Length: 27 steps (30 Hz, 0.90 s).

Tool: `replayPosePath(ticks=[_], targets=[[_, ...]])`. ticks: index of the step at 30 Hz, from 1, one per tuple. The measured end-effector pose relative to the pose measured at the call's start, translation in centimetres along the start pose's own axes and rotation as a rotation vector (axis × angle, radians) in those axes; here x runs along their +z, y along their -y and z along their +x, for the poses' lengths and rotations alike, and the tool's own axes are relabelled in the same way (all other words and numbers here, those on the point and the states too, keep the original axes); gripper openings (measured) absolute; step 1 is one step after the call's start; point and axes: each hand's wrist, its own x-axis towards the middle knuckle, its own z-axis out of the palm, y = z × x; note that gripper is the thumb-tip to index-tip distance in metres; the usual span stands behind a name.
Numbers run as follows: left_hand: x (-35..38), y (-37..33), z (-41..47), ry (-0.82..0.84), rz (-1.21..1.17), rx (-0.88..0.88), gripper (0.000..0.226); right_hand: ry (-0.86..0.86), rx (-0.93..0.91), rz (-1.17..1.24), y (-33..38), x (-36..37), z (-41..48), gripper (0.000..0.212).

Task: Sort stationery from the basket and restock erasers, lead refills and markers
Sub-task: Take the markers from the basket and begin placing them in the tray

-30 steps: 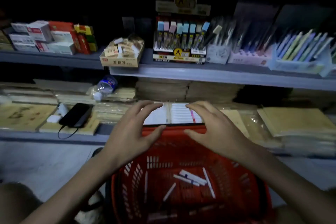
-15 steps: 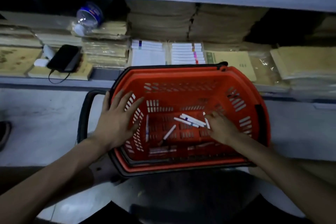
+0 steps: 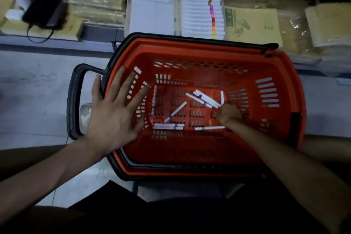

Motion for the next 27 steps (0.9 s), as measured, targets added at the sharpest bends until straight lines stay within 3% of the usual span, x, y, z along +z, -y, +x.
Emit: replayPosePath(ticks=[5, 12, 16, 22, 27], targets=[[0.1, -0.5, -0.8, -0.022, -0.009, -0.007, 0.075, -0.132, 0.079, 0.056, 1.0, 3.9, 1.9, 0.04], [-0.1, -0.6, -0.8, -0.002, -0.021, -0.016, 0.071, -0.148, 0.131, 0.154, 0.4, 4.7, 2.5, 0.039], [-0.2, -0.7, -0.7, -0.017, -0.038, -0.011, 0.066, -0.178, -0.017, 0.232, 2.1, 4.3, 2.5, 0.045], [-0.4, -0.5, -0.6, 0.019, -0.027, -0.02, 0.064, -0.005, -0.34, -0.117, 5.1, 5.5, 2.2, 0.088], [-0.5, -0.5, -0.5, 0.039, -0.028, -0.028, 0.064, -0.037, -0.337, -0.125, 7.0, 6.8, 1.2, 0.053]])
